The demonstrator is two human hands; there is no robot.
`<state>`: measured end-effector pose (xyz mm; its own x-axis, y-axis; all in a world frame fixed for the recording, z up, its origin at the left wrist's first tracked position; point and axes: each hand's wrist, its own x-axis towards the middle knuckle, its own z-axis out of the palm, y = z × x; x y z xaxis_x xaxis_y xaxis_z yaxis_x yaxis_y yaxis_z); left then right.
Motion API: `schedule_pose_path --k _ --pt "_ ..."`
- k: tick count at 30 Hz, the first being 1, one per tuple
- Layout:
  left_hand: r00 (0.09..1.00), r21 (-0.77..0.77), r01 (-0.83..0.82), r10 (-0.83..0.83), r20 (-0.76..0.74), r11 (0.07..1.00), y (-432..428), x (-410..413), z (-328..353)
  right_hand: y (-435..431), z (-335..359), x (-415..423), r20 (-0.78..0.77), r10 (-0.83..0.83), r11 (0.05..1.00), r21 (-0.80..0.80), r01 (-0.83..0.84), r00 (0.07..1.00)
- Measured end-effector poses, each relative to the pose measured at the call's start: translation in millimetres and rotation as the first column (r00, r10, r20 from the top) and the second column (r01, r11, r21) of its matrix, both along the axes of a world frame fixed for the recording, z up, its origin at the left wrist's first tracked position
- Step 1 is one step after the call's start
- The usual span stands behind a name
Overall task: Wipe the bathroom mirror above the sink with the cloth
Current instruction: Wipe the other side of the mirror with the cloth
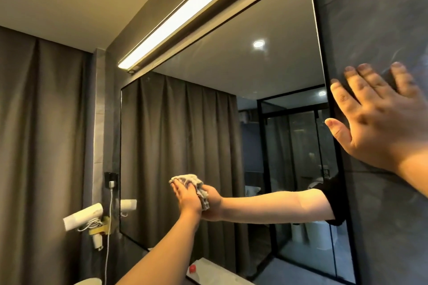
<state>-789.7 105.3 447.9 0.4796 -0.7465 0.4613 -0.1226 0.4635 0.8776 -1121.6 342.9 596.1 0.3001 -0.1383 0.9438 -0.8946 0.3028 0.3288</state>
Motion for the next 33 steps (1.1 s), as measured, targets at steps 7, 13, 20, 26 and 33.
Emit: schedule_pose_path --k 7,13,20,26,33 --pt "0.999 -0.009 -0.012 0.013 0.05 1.0 -11.7 13.6 25.7 -5.5 1.1 -3.8 -0.009 -0.005 1.0 0.001 0.005 1.0" --pt "0.971 -0.161 -0.014 0.052 0.233 0.987 -8.4 10.8 93.5 -8.3 1.7 -4.8 -0.011 -0.006 1.0 0.001 0.006 1.0" --pt "0.91 -0.344 0.016 0.129 0.394 0.939 17.1 -27.2 90.5 -7.8 1.6 -5.2 -0.013 -0.002 1.0 -0.009 0.002 1.0" --pt "0.903 -0.378 0.048 0.121 0.411 0.924 27.7 -31.5 30.4 -5.9 0.2 -3.4 -0.011 0.008 1.0 -0.01 -0.008 1.0" --pt "0.944 -0.245 -0.064 0.138 0.3 0.967 -10.5 2.0 105.4 -6.6 0.8 -4.4 -0.021 0.013 0.999 -0.032 -0.014 1.0"
